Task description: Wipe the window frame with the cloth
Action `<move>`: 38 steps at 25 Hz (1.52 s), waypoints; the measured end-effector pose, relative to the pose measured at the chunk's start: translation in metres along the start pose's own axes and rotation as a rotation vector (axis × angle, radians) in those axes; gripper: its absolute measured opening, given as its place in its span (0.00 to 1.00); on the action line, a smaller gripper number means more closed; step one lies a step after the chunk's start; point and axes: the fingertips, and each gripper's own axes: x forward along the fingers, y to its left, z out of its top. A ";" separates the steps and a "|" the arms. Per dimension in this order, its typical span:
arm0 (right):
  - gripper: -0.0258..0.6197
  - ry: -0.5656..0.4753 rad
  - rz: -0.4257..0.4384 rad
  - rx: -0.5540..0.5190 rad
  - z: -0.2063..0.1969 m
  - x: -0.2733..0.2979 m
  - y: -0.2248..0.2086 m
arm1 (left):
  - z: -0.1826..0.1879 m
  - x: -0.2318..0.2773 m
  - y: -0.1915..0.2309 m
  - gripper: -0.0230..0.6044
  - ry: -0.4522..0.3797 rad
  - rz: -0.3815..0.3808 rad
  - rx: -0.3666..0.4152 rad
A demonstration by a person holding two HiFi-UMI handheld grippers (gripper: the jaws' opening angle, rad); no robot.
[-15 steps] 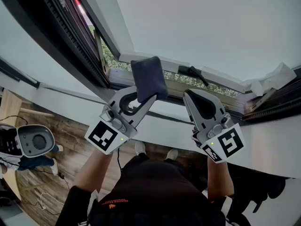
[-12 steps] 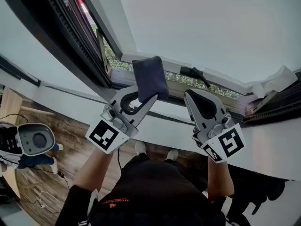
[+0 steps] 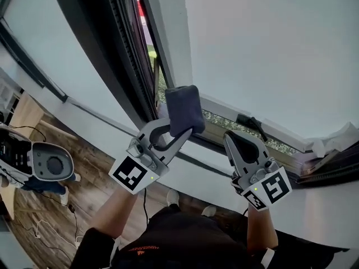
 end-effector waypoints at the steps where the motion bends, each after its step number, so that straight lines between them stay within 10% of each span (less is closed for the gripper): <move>1: 0.04 -0.002 0.010 0.005 0.001 0.006 0.003 | 0.005 -0.006 0.010 0.13 -0.002 0.021 0.012; 20: 0.04 -0.055 0.137 0.045 0.020 0.084 0.031 | 0.155 -0.050 0.126 0.13 -0.099 0.190 0.387; 38: 0.04 -0.024 0.159 0.079 0.006 0.096 0.033 | 0.197 -0.045 0.158 0.13 -0.173 0.157 0.205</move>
